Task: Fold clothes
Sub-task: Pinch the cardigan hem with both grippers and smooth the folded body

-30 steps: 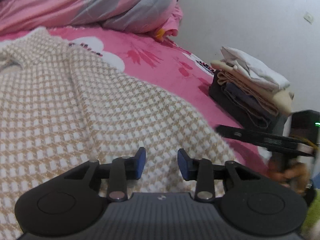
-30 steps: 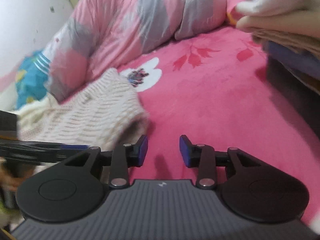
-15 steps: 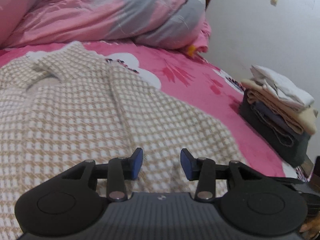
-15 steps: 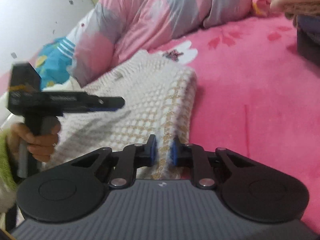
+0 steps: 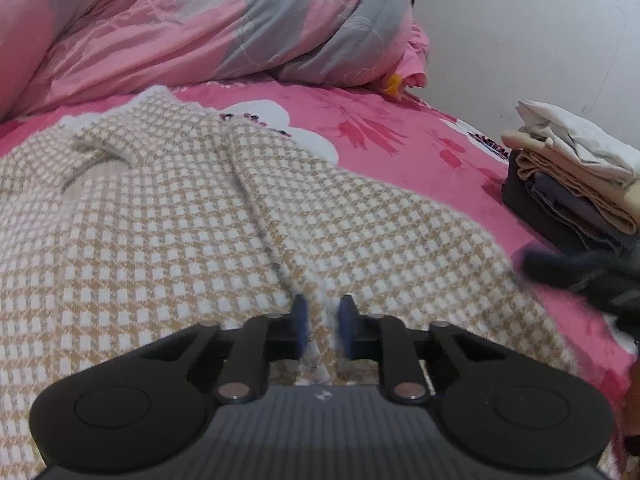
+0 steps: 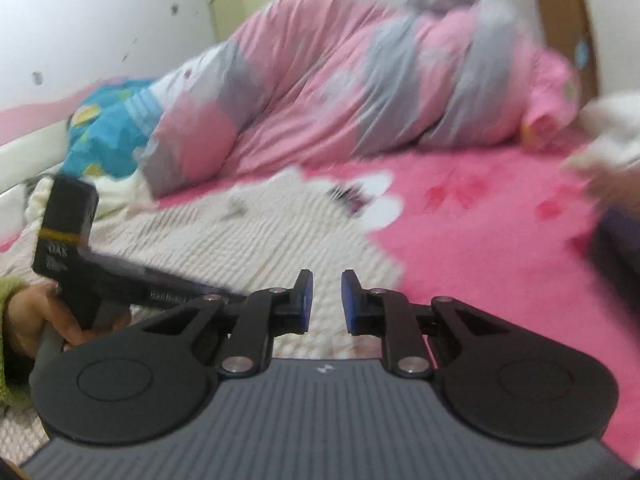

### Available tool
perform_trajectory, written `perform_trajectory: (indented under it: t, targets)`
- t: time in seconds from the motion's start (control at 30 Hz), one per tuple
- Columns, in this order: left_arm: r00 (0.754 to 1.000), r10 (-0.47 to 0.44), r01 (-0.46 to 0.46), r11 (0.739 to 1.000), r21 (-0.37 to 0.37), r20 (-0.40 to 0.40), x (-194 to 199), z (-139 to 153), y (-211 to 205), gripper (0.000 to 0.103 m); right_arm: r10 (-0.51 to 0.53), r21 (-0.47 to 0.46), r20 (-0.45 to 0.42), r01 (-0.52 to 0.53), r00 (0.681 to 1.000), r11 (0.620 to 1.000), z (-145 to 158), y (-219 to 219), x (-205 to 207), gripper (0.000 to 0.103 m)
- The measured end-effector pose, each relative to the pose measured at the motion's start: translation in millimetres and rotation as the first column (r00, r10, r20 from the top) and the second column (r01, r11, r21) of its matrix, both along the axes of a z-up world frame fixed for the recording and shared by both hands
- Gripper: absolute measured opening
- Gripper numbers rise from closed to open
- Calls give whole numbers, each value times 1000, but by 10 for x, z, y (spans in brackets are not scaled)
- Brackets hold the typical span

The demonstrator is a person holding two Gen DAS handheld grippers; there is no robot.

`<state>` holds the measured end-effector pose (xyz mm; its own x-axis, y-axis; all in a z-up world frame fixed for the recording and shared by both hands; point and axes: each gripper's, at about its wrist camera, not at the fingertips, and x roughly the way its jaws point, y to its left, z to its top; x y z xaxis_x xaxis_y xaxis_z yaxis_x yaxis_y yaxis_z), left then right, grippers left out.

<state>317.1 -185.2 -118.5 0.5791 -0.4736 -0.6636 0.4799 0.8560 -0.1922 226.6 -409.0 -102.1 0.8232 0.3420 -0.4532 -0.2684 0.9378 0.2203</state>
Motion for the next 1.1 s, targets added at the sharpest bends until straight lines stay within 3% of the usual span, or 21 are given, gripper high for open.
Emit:
perform_trajectory:
  t: [0.13, 0.2, 0.3, 0.4, 0.53, 0.77, 0.87, 0.97, 1.1]
  targets:
    - [1000, 0, 0, 999, -35, -2, -23, 48, 69, 5, -7, 33, -108, 11, 994, 999, -286, 25, 198, 12]
    - [1000, 11, -12, 997, -81, -15, -12, 111, 157, 4, 5, 68, -93, 1, 996, 998, -187, -13, 176, 11]
    - [999, 24, -27, 992, -124, -26, -13, 179, 268, 4, 37, 43, -68, -34, 997, 998, -160, 59, 135, 11]
    - [999, 30, -34, 993, -110, -42, -16, 126, 300, 4, 64, 46, -102, -60, 993, 997, -295, 152, 203, 11]
    - [997, 33, -40, 994, -100, -72, 29, 33, 312, 5, 49, 53, -99, -44, 994, 998, -228, 140, 182, 11]
    - [998, 44, -47, 995, -93, -36, -9, 91, 355, 5, -20, 75, -23, 22, 1000, 997, 7, -6, 213, 12]
    - [998, 40, -42, 998, -56, -40, -4, 26, 310, 5, -19, 49, -111, 24, 994, 998, -222, 27, 455, 12]
    - [999, 29, -31, 999, -33, -38, 10, -31, 279, 10, 0, 72, -151, 11, 989, 997, -367, 26, 554, 10]
    - [999, 46, -48, 997, -63, -21, -115, 142, 401, 29, -50, 102, -133, 64, 990, 993, -52, -165, 253, 11]
